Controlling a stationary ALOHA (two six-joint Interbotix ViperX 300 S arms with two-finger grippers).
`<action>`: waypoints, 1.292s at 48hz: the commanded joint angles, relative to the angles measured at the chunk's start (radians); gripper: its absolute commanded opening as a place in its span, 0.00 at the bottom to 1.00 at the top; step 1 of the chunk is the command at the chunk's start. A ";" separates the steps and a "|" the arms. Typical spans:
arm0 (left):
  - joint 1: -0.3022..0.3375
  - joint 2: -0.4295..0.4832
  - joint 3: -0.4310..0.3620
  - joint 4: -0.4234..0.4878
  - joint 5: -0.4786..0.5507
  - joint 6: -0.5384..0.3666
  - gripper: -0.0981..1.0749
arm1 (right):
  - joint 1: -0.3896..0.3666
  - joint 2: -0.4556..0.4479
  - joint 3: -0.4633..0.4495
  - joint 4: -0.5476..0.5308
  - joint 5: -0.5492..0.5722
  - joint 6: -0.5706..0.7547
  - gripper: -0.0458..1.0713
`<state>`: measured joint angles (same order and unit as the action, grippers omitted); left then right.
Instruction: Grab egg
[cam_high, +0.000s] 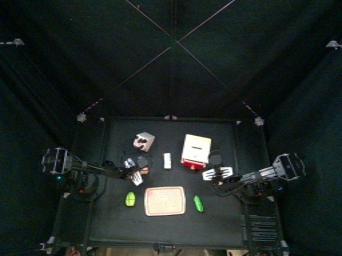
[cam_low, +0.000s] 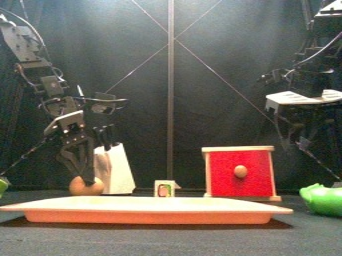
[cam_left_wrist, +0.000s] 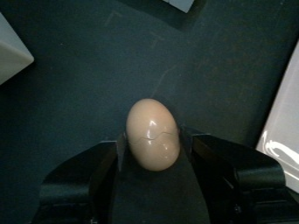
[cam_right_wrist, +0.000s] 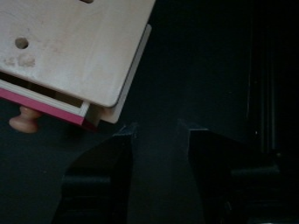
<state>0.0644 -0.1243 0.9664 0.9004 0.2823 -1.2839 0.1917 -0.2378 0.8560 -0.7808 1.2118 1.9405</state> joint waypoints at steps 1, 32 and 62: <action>0.003 0.005 -0.021 -0.009 0.000 -0.003 0.86 | -0.002 -0.025 -0.005 -0.003 0.000 0.000 0.75; -0.003 0.127 -0.069 -0.008 0.008 0.002 0.93 | -0.002 -0.025 -0.005 -0.003 0.000 0.000 0.75; -0.077 0.035 -0.081 -0.097 0.167 0.002 0.79 | -0.002 -0.025 -0.005 -0.003 0.000 0.000 0.75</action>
<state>0.0061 -0.0491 0.9066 0.8176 0.4280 -1.2809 0.1902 -0.2378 0.8590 -0.7808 1.2088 1.9405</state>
